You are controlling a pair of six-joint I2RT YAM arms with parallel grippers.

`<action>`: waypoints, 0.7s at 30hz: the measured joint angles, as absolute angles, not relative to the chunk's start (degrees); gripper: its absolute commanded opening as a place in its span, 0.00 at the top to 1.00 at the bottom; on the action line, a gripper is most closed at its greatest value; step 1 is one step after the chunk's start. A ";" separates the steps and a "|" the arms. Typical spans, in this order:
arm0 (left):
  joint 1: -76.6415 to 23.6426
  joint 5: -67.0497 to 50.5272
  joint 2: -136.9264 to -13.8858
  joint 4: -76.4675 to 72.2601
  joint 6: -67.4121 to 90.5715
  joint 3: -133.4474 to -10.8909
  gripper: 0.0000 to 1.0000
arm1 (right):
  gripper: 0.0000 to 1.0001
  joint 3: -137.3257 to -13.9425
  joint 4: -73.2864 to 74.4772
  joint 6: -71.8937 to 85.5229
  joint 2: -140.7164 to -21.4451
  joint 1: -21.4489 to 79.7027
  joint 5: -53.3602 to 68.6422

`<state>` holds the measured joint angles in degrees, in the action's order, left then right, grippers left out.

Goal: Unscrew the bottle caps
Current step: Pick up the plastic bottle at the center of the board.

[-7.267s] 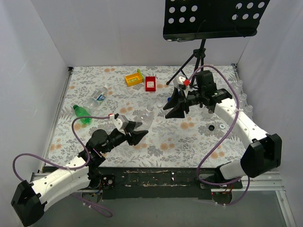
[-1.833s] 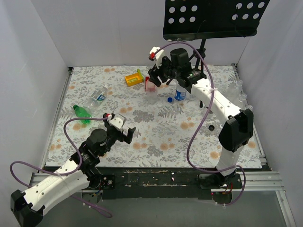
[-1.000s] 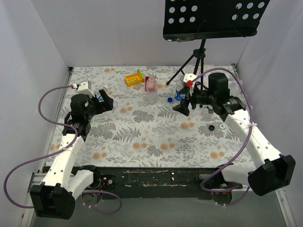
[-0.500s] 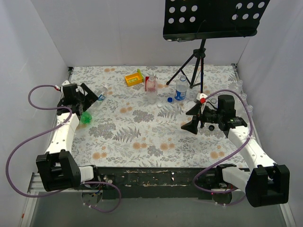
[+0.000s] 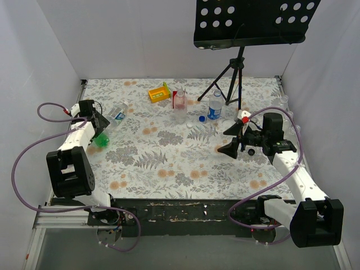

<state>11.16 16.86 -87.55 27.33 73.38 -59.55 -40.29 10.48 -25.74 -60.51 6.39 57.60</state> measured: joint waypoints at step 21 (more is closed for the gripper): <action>12.25 18.98 -99.29 28.42 74.26 -61.78 0.33 | 0.04 -40.29 10.50 -26.24 -60.51 6.33 57.65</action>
<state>12.25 18.98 -99.29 28.42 74.26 -61.78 -40.29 10.50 -26.24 -60.51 6.33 57.65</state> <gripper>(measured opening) 0.709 0.970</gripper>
